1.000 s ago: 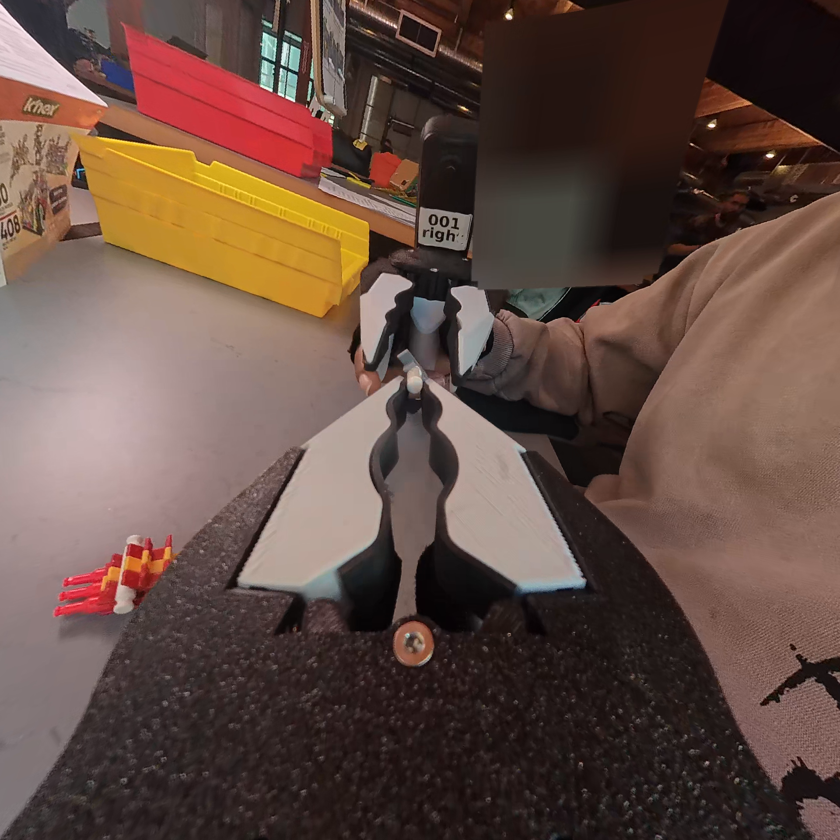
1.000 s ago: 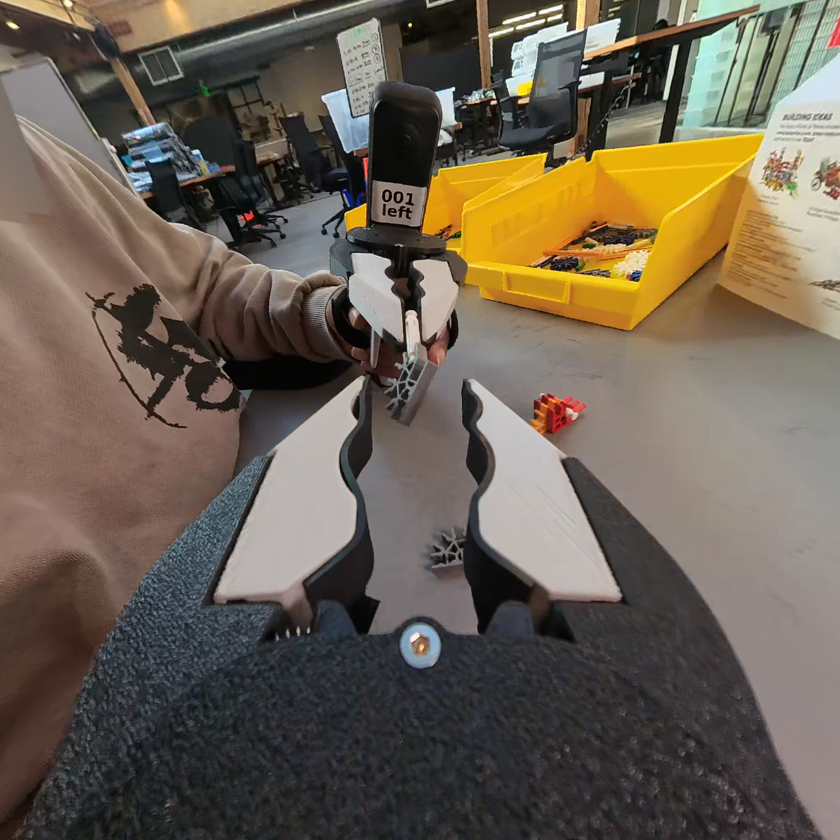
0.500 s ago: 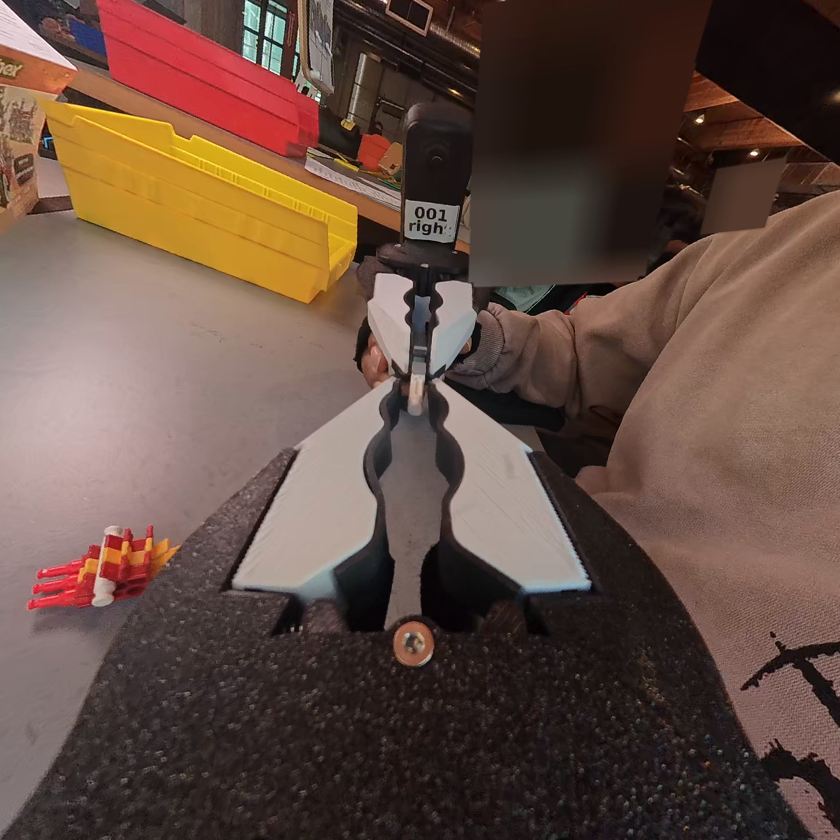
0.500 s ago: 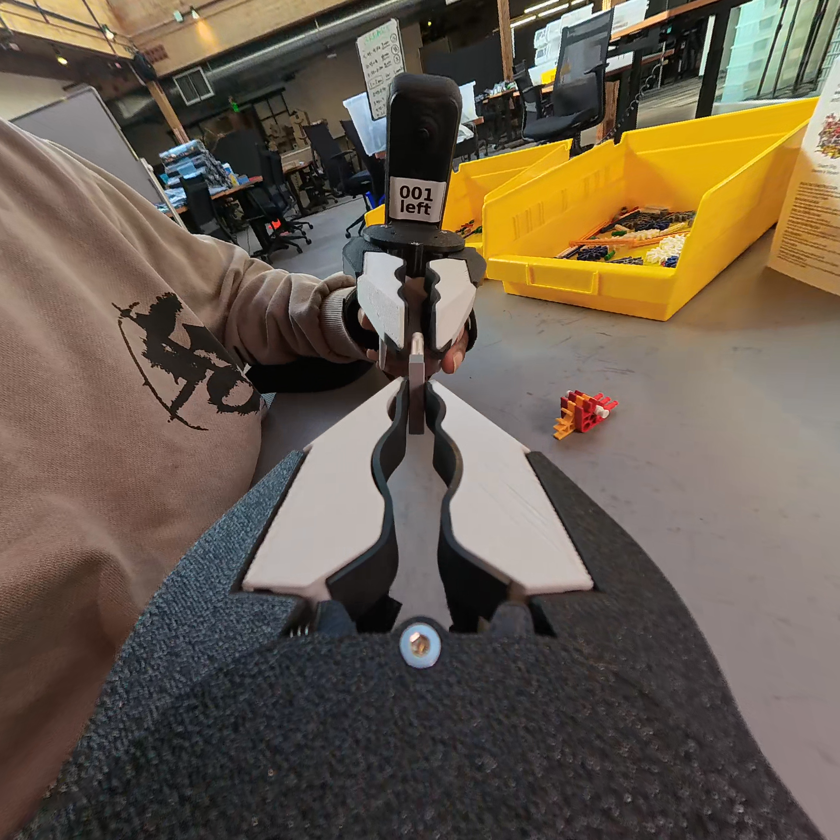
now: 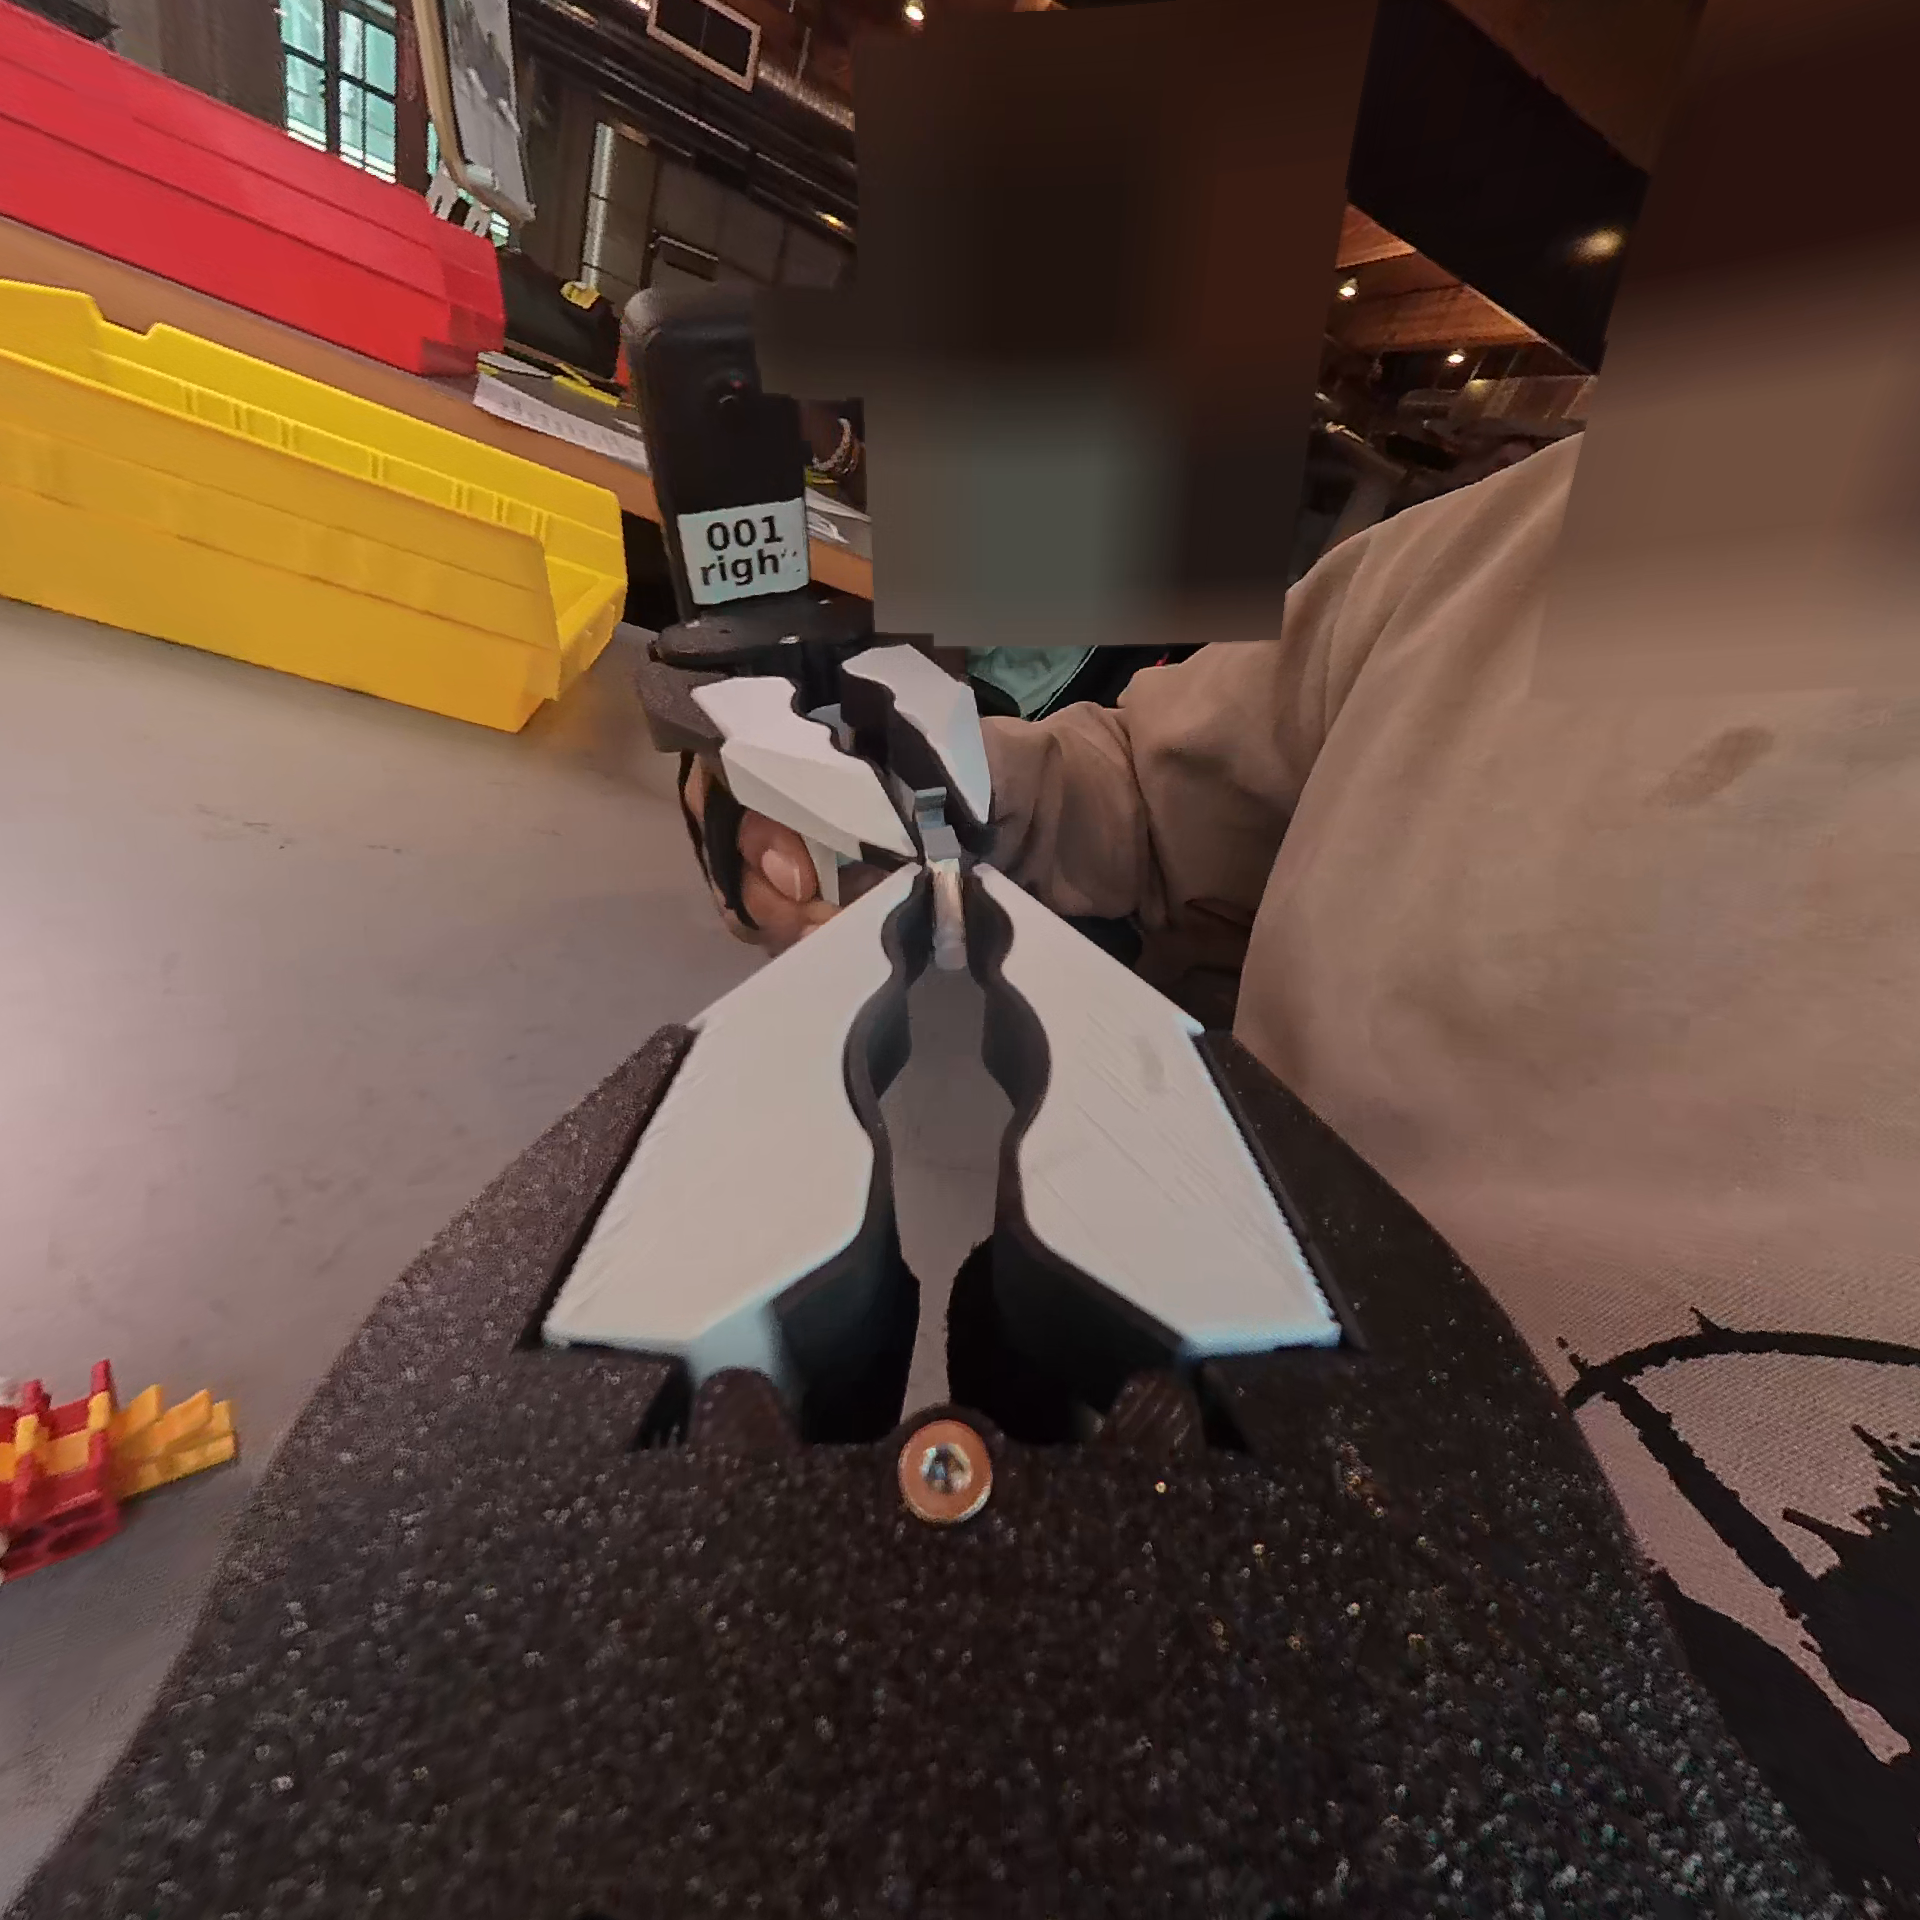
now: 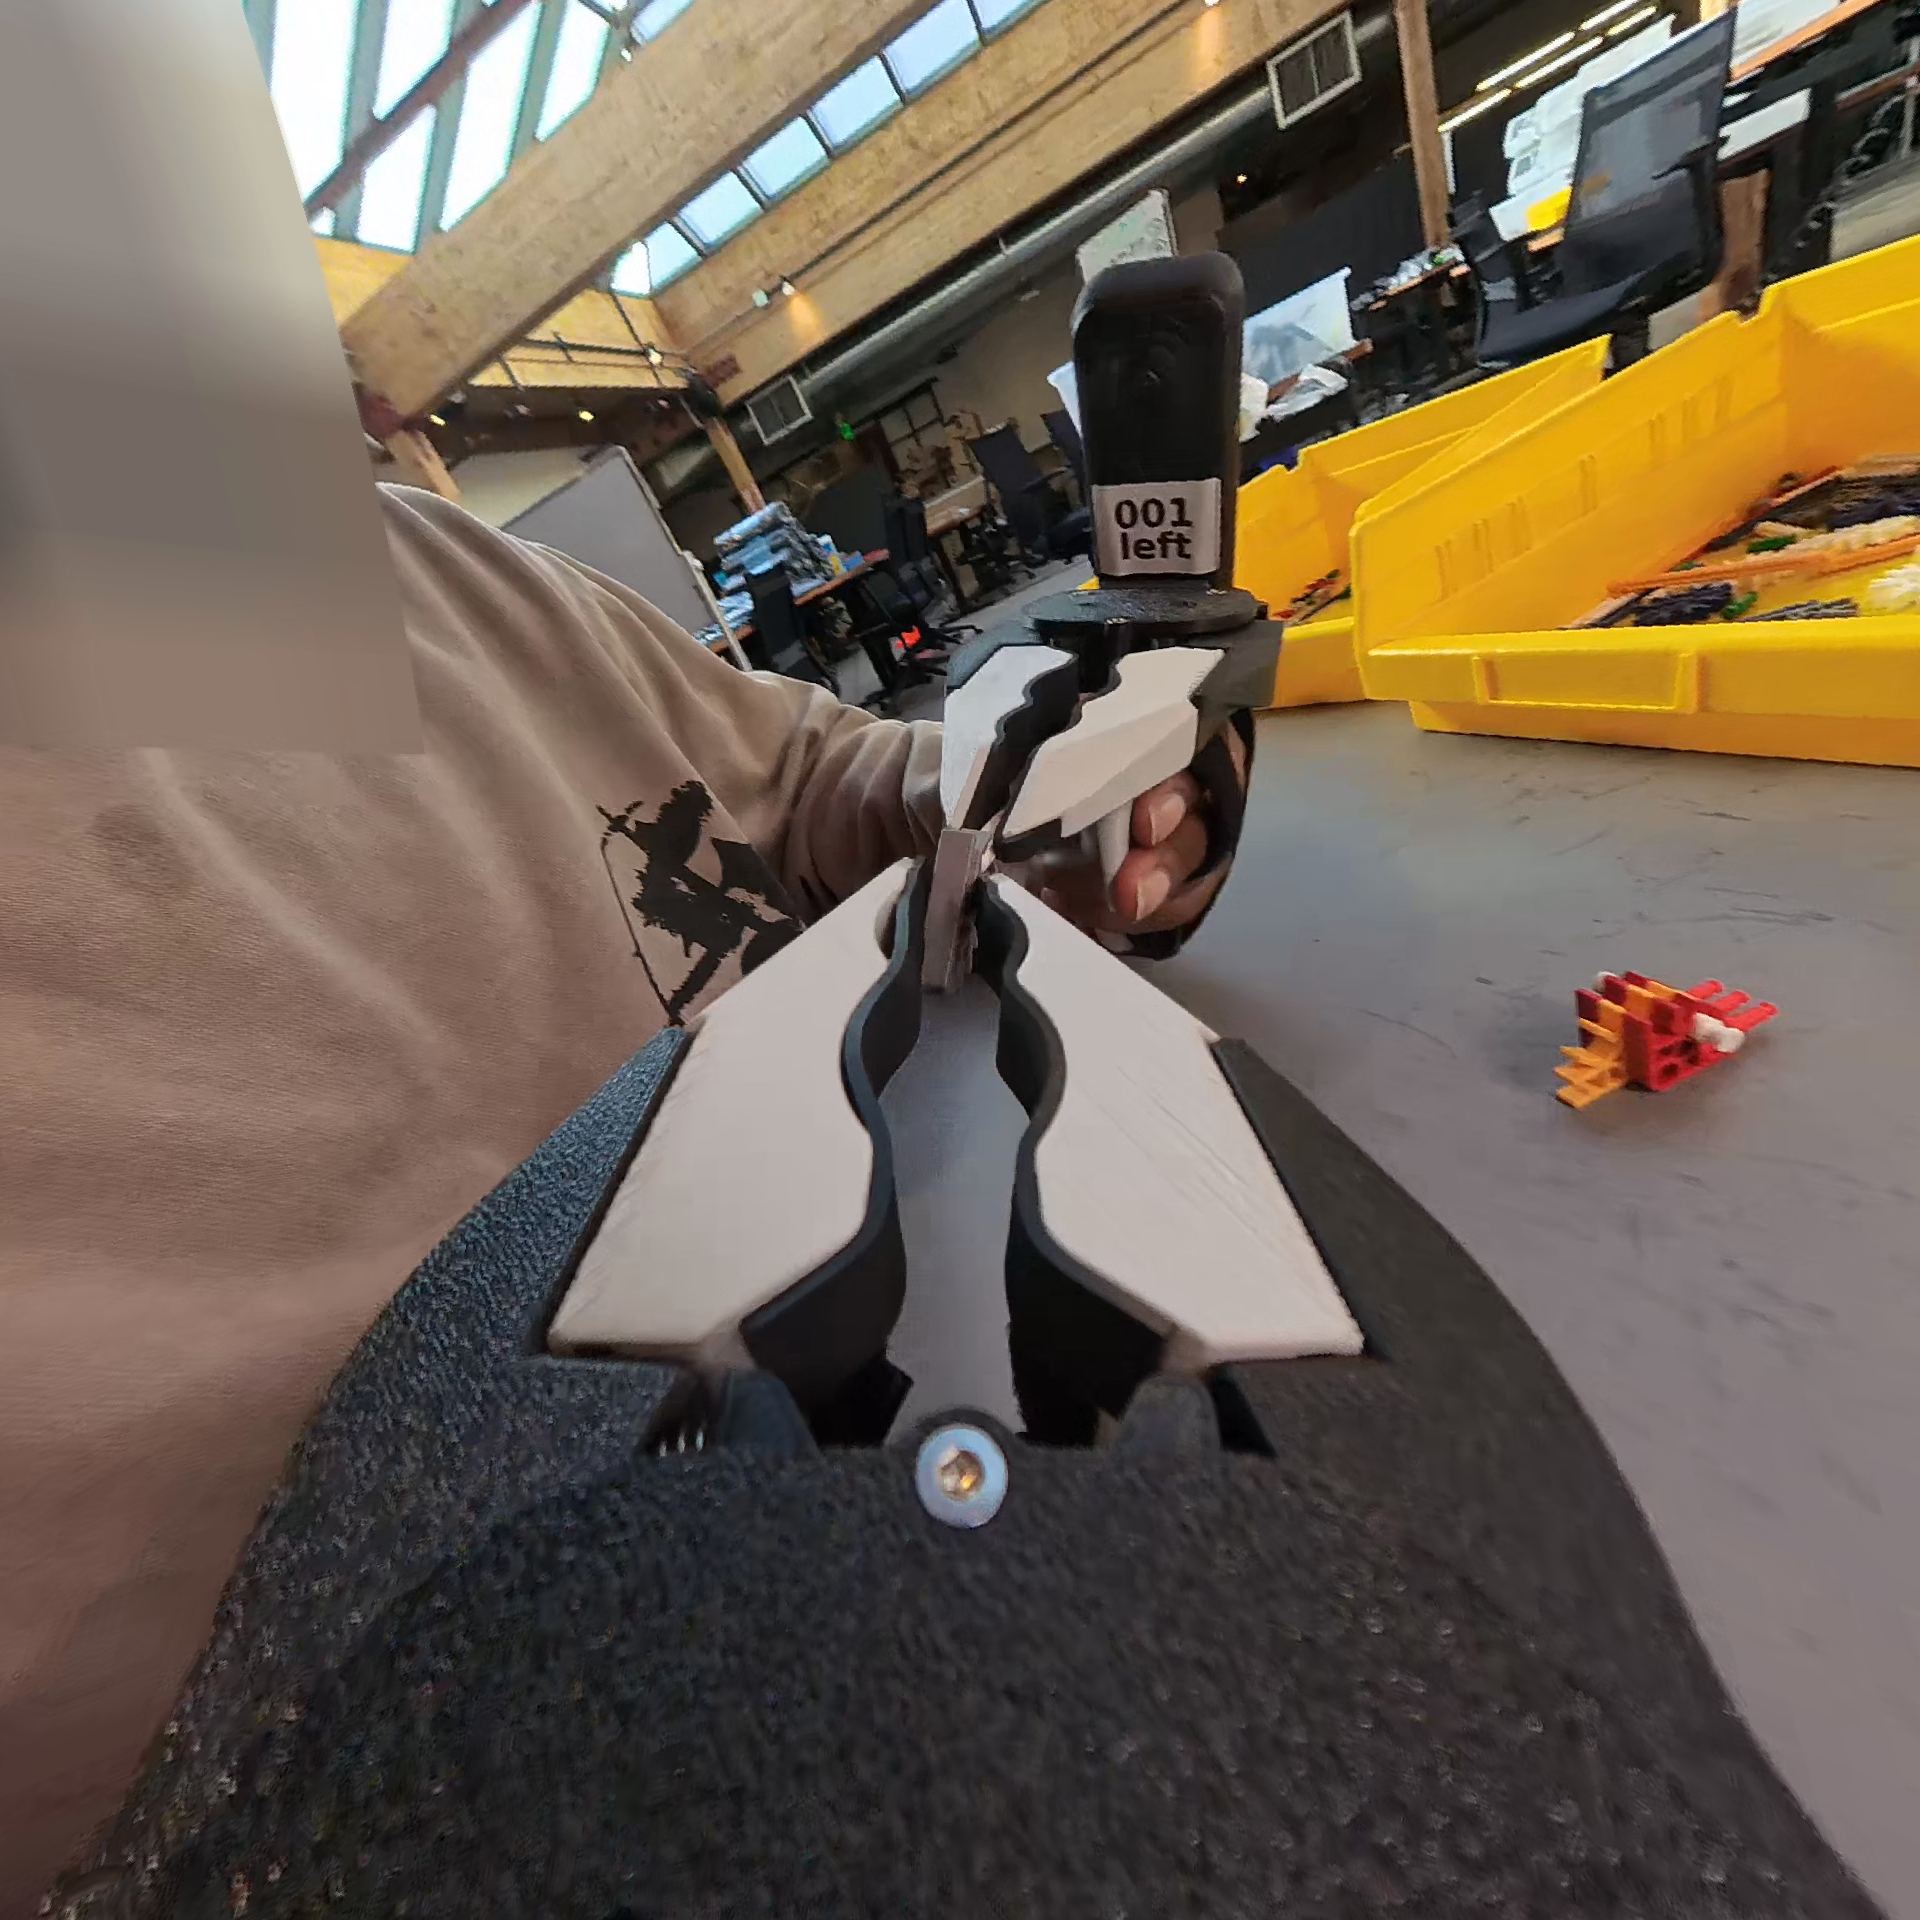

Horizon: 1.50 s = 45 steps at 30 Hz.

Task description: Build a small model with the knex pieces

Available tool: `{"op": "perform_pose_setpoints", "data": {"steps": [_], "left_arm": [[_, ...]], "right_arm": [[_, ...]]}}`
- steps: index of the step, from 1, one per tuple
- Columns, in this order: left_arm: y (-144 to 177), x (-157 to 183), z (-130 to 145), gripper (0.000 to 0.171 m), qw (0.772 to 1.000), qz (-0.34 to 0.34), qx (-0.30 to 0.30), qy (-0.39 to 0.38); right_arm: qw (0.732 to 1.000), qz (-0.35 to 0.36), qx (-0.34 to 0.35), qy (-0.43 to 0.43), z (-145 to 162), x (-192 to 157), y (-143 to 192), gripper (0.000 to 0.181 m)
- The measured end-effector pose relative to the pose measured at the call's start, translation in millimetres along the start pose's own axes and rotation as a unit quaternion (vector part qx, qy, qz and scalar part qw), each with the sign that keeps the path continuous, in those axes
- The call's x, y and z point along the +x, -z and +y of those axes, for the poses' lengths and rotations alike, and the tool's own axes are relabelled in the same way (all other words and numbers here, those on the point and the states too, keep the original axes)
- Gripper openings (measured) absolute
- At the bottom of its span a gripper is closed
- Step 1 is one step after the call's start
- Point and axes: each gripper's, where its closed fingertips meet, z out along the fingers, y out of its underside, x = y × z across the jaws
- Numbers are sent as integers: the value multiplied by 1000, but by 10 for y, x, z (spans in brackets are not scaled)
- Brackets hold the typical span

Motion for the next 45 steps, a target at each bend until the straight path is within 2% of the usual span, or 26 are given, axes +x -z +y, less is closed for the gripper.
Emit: {"op": "perform_pose_setpoints", "data": {"steps": [6,11,14,20,24,25,27,29,30,31,32,33,35,36,38,40,41,43,45], "left_arm": [[-5,216,-123,5,994,93,42,31],[-20,400,-195,4,980,180,68,51],[-32,491,-156,4,974,211,53,57],[-147,908,12,5,950,308,4,45],[-254,946,-15,5,952,305,-18,15],[-240,873,-71,5,958,286,-14,9],[-163,558,-235,4,982,188,3,-24],[80,-15,-478,5,997,-4,20,-79],[329,-363,-617,5,986,-126,27,-102],[665,-672,-730,5,962,-245,27,-119],[1058,-921,-804,5,924,-358,18,-135],[1479,-1096,-849,5,874,-461,1,-155],[2202,-1230,-874,5,776,-603,-38,-184],[2461,-1250,-851,5,739,-645,-56,-186],[2805,-1285,-767,6,688,-698,-87,-176],[2928,-1319,-701,6,664,-719,-109,-176],[2937,-1337,-681,11,658,-722,-117,-180],[2882,-1362,-662,25,661,-716,-123,-185],[2715,-1351,-669,28,691,-691,-103,-187]], "right_arm": [[993,-98,44,-50,-101,-233,-65,7],[973,-199,73,-88,-186,-424,-130,2],[969,-224,63,-86,-159,-492,-151,2],[943,-320,16,-84,14,-898,-211,2],[929,-364,-25,-60,114,-1173,-224,3],[936,-348,-23,-47,92,-1162,-261,3],[953,-303,1,-16,-34,-1060,-251,3],[976,-212,40,16,-236,-780,-165,3],[988,-140,51,38,-304,-551,-106,3],[995,-55,57,63,-350,-275,-22,3],[995,25,56,82,-372,-3,91,3],[989,98,51,95,-372,248,221,3],[977,184,42,104,-337,563,442,4],[973,205,43,101,-328,646,511,4],[970,222,50,90,-330,715,560,3],[968,225,47,97,-326,718,530,4],[966,231,40,106,-311,724,510,3],[962,239,22,127,-262,726,467,4],[959,244,12,142,-226,718,434,4]]}}
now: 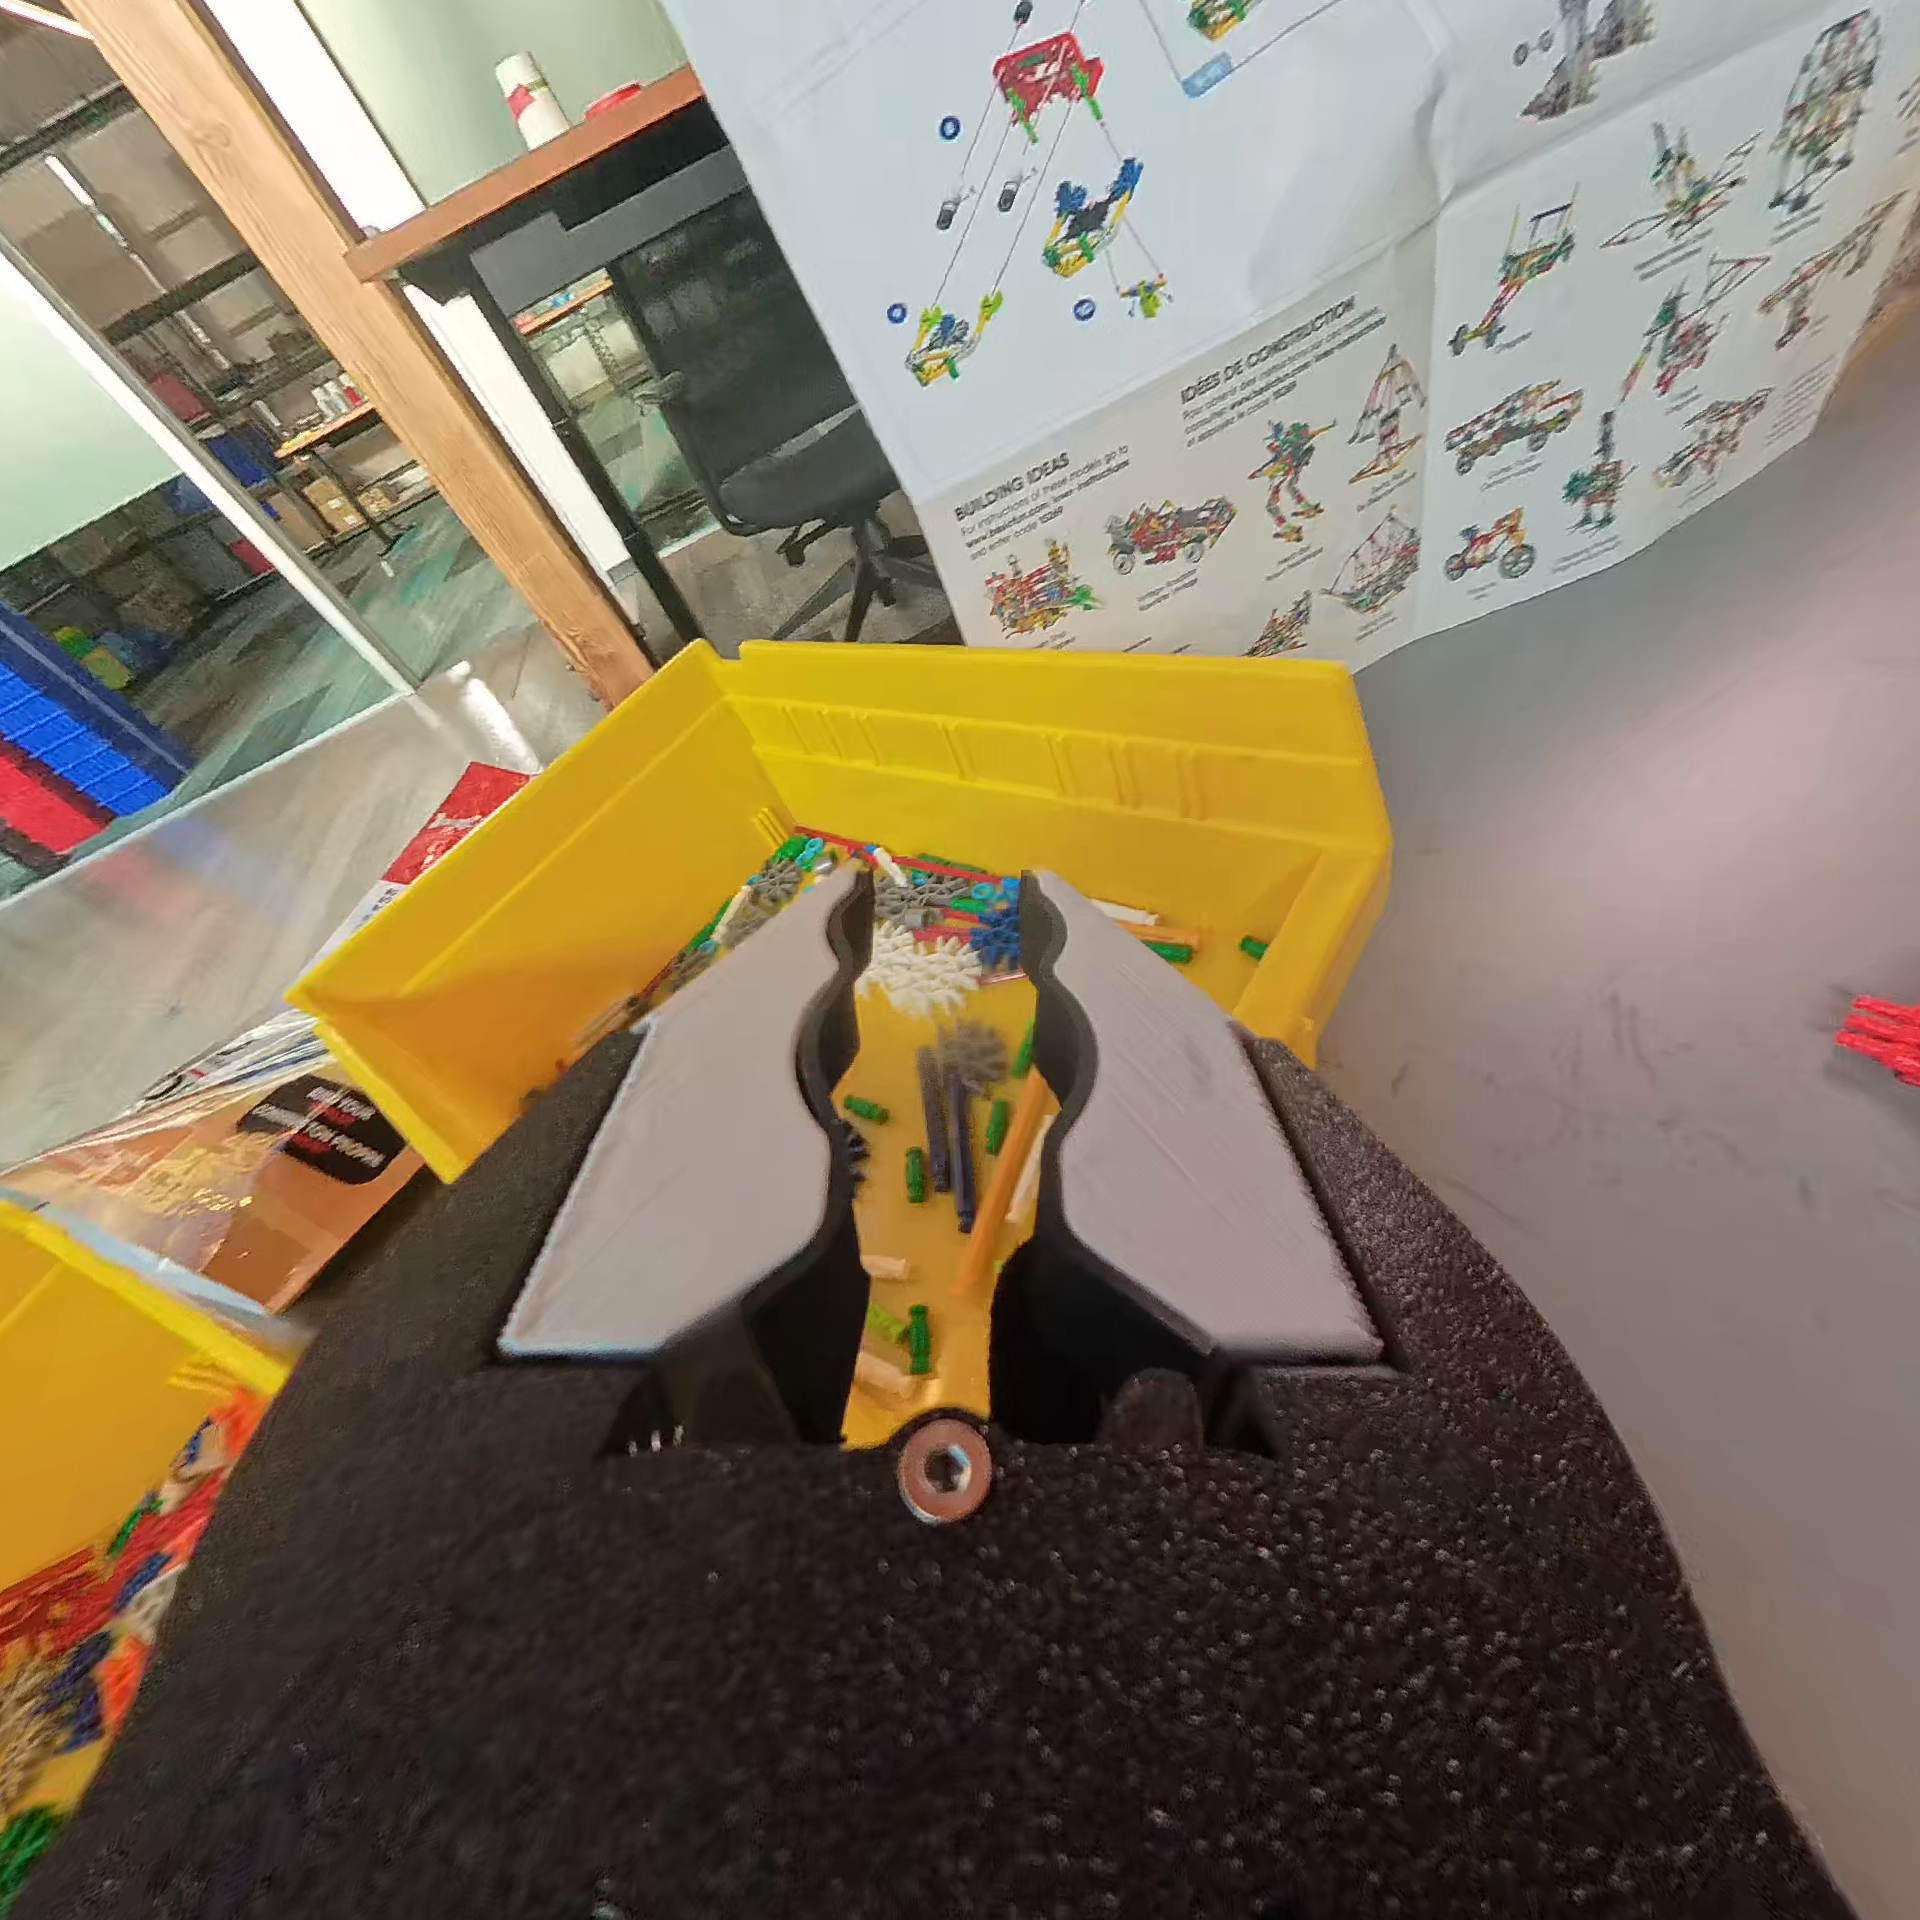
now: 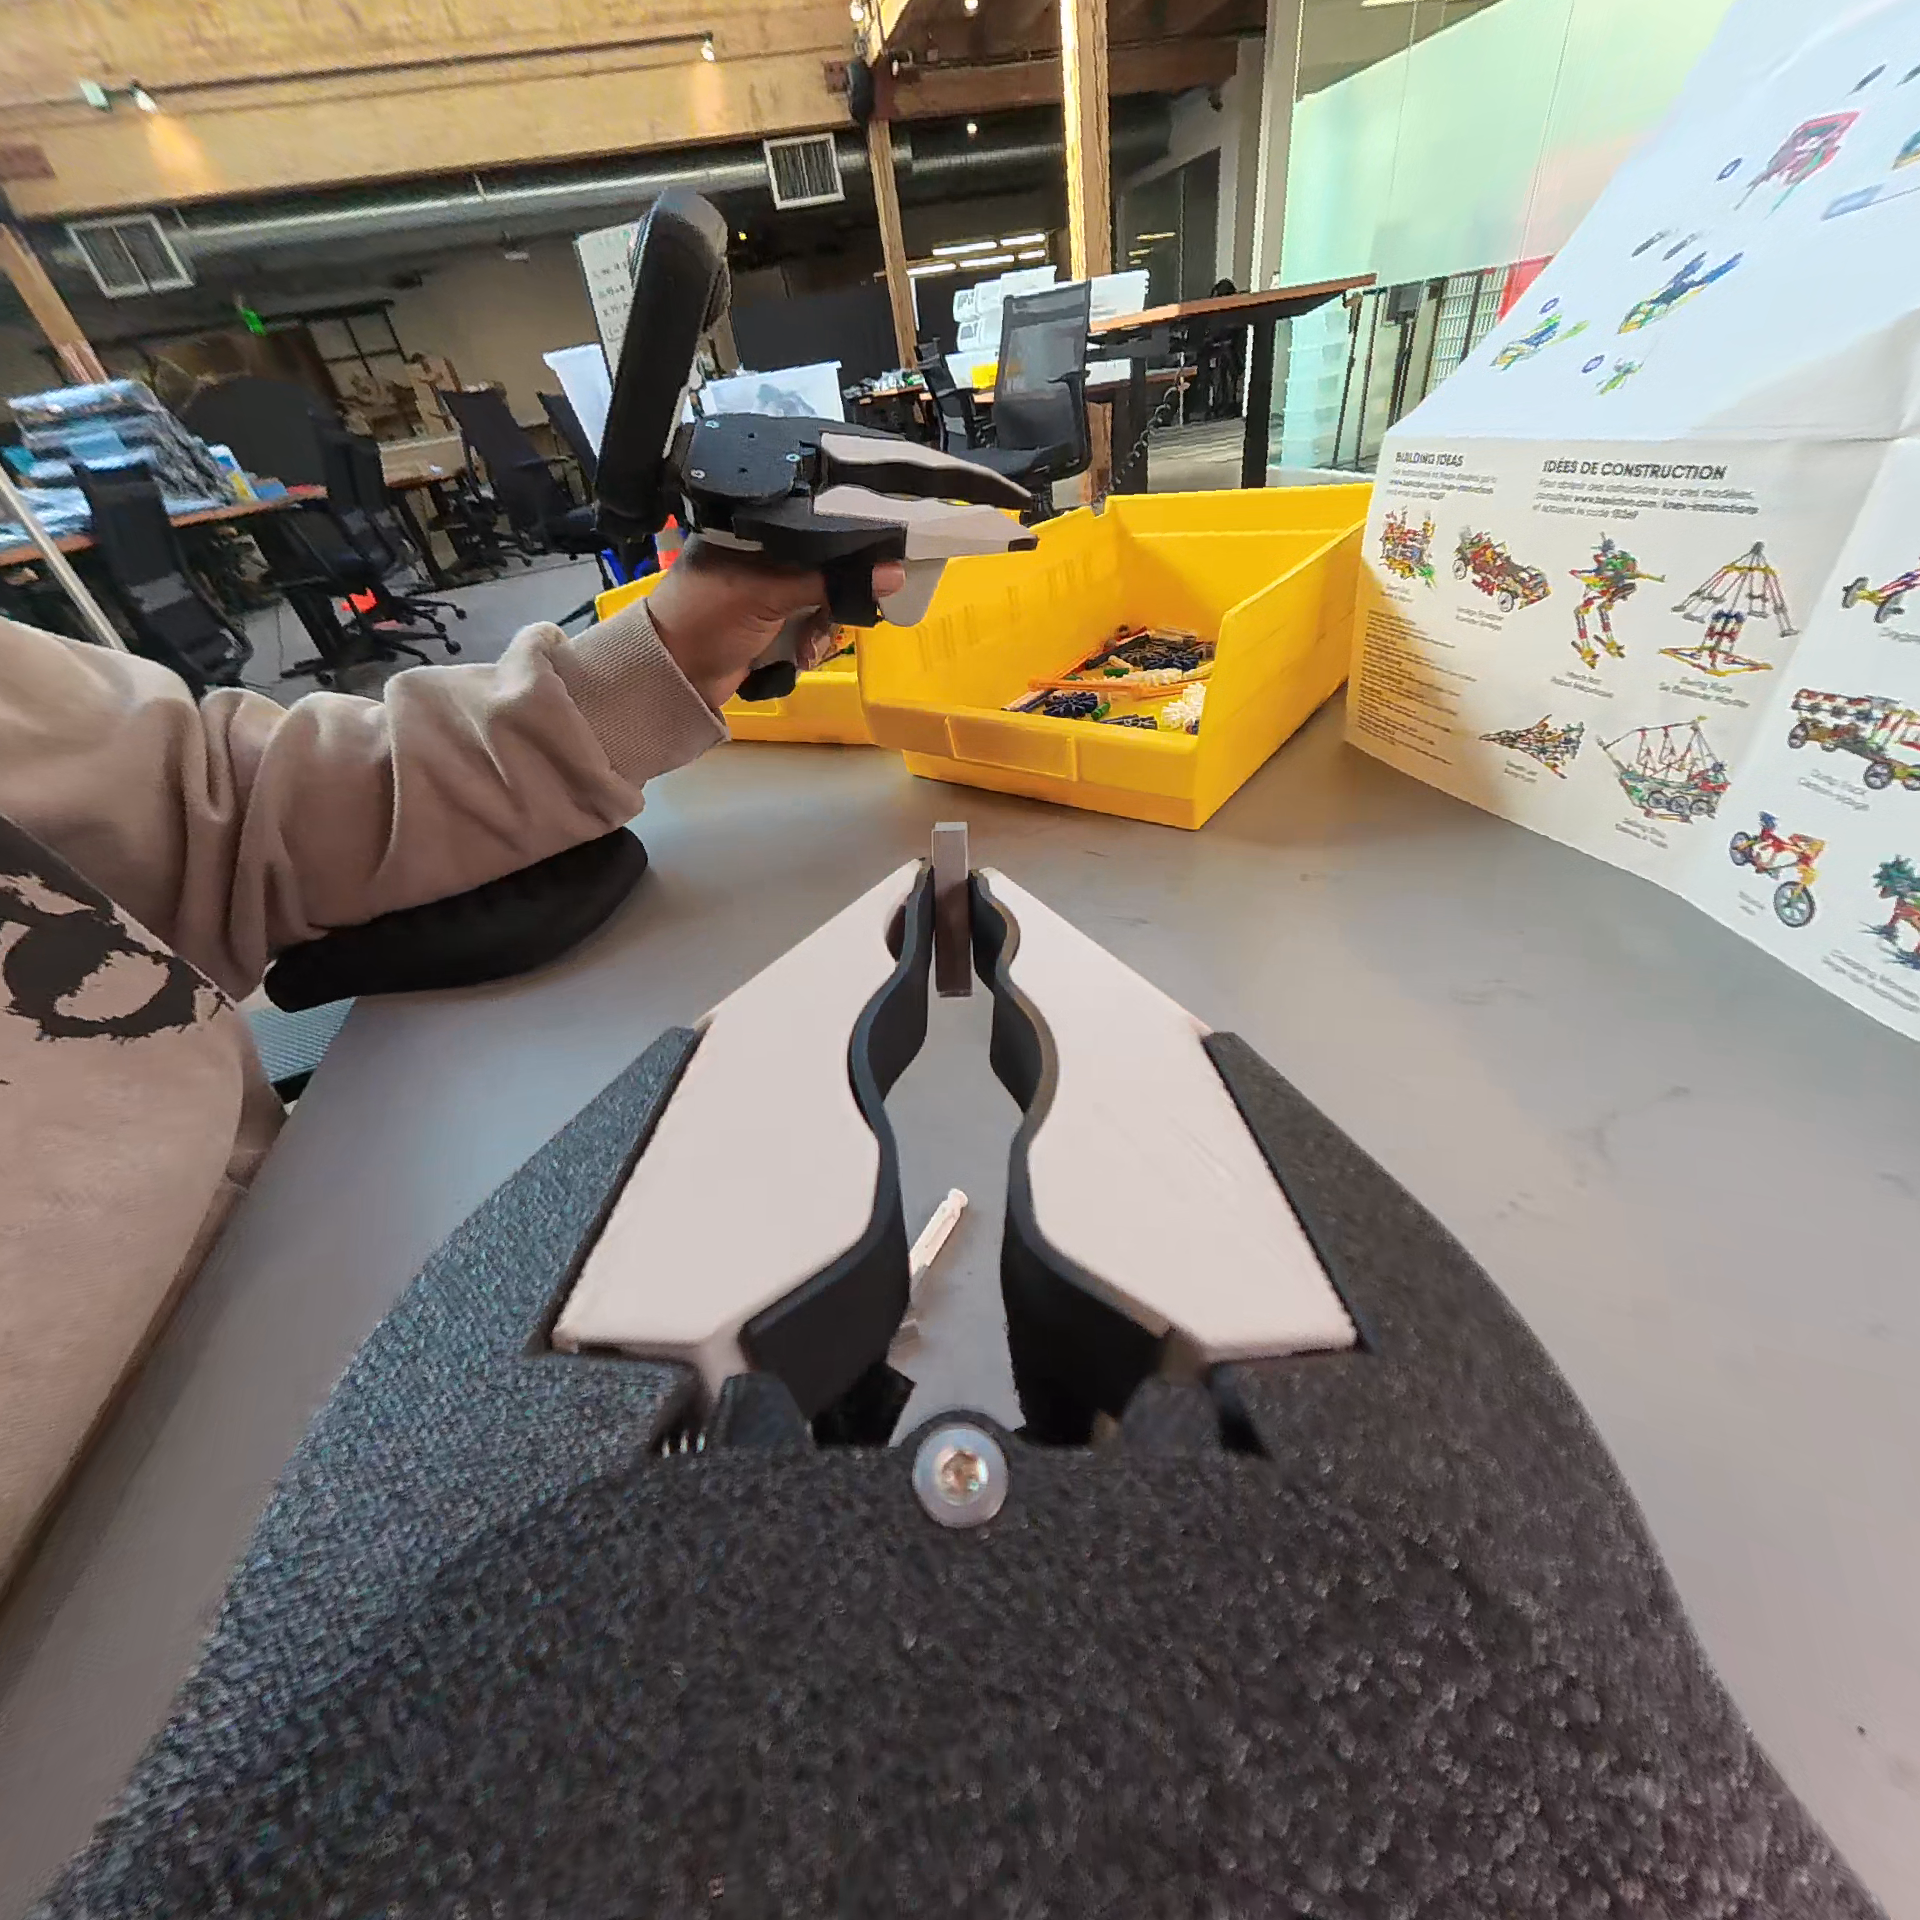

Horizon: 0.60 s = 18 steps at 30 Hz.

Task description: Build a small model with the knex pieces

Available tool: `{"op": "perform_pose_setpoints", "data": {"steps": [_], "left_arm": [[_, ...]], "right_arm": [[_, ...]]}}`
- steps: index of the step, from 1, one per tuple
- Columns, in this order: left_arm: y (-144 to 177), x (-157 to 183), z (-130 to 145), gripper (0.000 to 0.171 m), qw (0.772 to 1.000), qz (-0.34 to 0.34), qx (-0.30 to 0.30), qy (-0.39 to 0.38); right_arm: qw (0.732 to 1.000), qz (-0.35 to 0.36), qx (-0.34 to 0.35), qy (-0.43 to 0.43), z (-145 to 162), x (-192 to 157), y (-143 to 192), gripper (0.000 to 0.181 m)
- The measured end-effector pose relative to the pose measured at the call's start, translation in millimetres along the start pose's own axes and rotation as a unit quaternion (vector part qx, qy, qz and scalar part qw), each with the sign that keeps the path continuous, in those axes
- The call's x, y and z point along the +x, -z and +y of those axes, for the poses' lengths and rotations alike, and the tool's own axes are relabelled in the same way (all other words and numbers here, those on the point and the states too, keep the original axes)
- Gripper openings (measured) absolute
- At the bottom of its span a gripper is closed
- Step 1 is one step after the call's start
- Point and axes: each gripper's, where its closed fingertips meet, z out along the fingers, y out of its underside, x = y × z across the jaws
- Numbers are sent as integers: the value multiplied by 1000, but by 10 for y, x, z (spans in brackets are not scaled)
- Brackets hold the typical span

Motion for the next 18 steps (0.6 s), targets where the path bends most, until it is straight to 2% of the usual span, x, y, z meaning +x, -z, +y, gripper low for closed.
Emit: {"op": "perform_pose_setpoints", "data": {"steps": [2,3,6,8,9,11,13,16,18], "left_arm": [[51,326,-149,29,995,81,41,32],[104,579,-241,29,985,145,65,59],[351,1426,-437,27,919,356,97,142],[527,1906,-489,27,868,458,94,166],[596,2108,-491,27,850,492,89,168],[719,2437,-481,28,827,537,79,145],[769,2624,-496,27,826,545,83,115],[860,2808,-547,22,812,566,89,114],[903,2858,-574,12,804,574,96,121]], "right_arm": [[1000,-7,2,10,-8,-51,-11,4],[1000,-13,5,8,-16,-78,-17,4],[999,-27,18,-2,-51,-138,-28,4],[999,-32,12,3,-30,-165,-40,4],[999,-36,8,5,-10,-182,-49,4],[999,-49,10,2,-14,-236,-56,4],[998,-66,16,-10,-21,-303,-62,4],[996,-85,17,-17,-19,-387,-81,4],[994,-103,11,-19,0,-456,-96,4]]}}
